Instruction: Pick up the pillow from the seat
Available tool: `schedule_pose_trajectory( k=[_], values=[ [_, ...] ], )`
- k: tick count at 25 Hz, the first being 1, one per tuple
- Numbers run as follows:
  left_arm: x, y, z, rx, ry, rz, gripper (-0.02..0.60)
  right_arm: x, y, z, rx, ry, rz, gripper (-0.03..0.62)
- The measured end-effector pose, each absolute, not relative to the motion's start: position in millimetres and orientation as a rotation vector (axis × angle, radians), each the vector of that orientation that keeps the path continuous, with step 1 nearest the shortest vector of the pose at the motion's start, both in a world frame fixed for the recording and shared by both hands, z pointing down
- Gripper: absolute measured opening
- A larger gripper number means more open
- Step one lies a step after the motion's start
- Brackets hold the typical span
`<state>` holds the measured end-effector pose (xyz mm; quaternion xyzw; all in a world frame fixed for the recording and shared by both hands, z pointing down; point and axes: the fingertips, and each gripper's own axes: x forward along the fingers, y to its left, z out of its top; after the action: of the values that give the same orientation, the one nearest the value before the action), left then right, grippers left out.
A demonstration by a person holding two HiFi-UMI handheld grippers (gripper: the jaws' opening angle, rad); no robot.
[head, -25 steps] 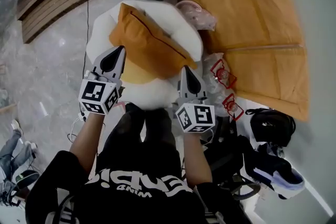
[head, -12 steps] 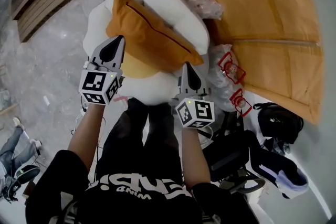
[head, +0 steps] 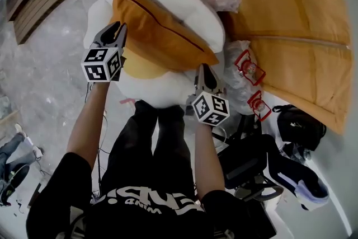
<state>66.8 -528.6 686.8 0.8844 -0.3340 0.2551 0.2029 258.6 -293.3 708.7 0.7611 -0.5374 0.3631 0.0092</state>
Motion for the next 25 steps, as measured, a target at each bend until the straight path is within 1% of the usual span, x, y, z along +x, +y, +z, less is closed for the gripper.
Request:
schedule_pose_trajectory(
  k=[1,3,4,6,9,14,18,25],
  values=[
    [66.3,-532.0,696.2,2.451,-0.931,0.726,0.095,260.1,-291.2,719.2,2.377,-1.657,1.170,0.036],
    [65.0,-539.2,714.7,2.418,-0.931,0.751,0.137,261.6,-287.5,741.5,2.374,-1.619,1.258,0.169],
    [64.0,-543.6,724.0,2.401,-0.937,0.765,0.164,262.3,-285.8,752.8,2.372,-1.598,1.297,0.189],
    [61.5,-554.0,741.4,2.381,-0.967,0.800,0.223,264.6,-282.7,774.3,2.363,-1.558,1.355,0.204],
    [56.0,-567.0,765.7,2.357,-1.013,0.860,0.275,267.4,-277.3,802.4,2.360,-1.506,1.457,0.241],
    [52.7,-577.4,792.4,2.309,-1.029,0.904,0.288,273.5,-264.4,832.1,2.388,-1.409,1.575,0.252],
    [53.7,-580.5,796.6,2.318,-1.025,0.903,0.290,277.8,-258.0,841.8,2.414,-1.370,1.634,0.252],
    [51.3,-586.9,798.8,2.299,-1.063,0.862,0.316,281.1,-256.1,857.9,2.480,-1.342,1.774,0.255]
  ],
)
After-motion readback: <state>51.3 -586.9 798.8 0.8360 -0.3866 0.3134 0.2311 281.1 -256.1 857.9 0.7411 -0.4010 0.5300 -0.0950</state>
